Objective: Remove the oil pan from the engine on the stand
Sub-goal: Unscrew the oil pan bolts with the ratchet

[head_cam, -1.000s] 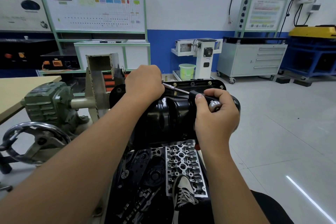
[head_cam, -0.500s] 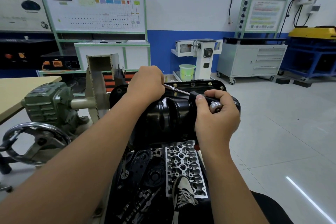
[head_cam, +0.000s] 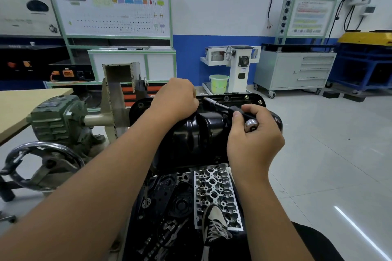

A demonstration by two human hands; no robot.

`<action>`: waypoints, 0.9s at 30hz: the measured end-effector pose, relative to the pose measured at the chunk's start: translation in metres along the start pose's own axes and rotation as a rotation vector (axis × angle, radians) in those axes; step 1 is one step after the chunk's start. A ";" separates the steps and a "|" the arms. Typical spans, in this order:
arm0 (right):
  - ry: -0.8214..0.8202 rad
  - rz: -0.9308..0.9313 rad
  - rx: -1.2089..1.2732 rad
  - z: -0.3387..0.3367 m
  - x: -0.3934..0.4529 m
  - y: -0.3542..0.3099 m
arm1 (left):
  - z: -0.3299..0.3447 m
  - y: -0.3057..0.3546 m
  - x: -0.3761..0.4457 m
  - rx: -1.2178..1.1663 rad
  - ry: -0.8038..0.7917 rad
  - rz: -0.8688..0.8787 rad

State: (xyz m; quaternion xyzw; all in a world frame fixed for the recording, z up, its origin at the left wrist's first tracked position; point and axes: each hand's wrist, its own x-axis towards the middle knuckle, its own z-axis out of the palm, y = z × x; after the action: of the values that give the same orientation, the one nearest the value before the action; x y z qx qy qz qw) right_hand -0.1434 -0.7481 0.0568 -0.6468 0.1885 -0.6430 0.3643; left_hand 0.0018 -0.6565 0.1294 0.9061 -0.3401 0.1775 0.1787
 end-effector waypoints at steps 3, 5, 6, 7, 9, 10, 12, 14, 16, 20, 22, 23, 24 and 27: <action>-0.048 -0.030 -0.044 -0.002 0.002 0.001 | 0.000 0.002 -0.001 -0.007 -0.018 0.028; -0.062 -0.059 -0.061 -0.003 0.003 0.000 | 0.000 0.002 -0.001 -0.007 -0.017 0.033; -0.064 -0.067 -0.060 -0.003 0.003 0.000 | 0.000 0.002 -0.001 -0.004 -0.013 0.033; -0.065 -0.071 -0.055 -0.003 0.002 0.000 | 0.000 0.002 -0.001 -0.001 -0.009 0.033; -0.063 -0.078 -0.043 -0.003 0.000 -0.001 | 0.000 0.001 -0.001 -0.001 -0.006 0.033; -0.058 -0.084 -0.039 -0.003 -0.001 -0.001 | 0.000 0.001 -0.001 -0.003 -0.004 0.034; -0.044 -0.108 -0.039 -0.002 -0.002 -0.001 | 0.000 0.001 -0.001 -0.003 0.003 0.037; -0.039 -0.159 -0.044 -0.002 -0.004 -0.003 | 0.001 0.001 -0.001 0.004 0.014 0.041; -0.071 -0.212 -0.041 -0.002 -0.005 -0.003 | 0.001 0.001 -0.002 0.023 0.024 0.042; -0.133 -0.218 -0.025 -0.005 -0.001 -0.002 | 0.002 0.001 -0.002 0.036 0.042 0.044; -0.131 -0.210 -0.038 -0.007 0.001 -0.003 | 0.000 0.002 -0.003 0.018 0.055 0.071; -0.130 -0.200 -0.050 -0.007 0.001 -0.004 | -0.001 0.003 -0.005 0.002 0.067 0.099; -0.131 -0.183 -0.066 -0.007 0.001 -0.005 | -0.003 0.004 -0.007 -0.015 0.081 0.140; -0.142 -0.112 -0.123 -0.005 -0.001 -0.008 | -0.006 0.016 -0.021 -0.082 0.076 0.324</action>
State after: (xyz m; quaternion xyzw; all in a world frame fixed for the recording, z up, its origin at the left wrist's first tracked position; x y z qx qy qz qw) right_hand -0.1504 -0.7433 0.0609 -0.7213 0.1648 -0.6022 0.2997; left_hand -0.0246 -0.6533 0.1290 0.8239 -0.4817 0.2238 0.1974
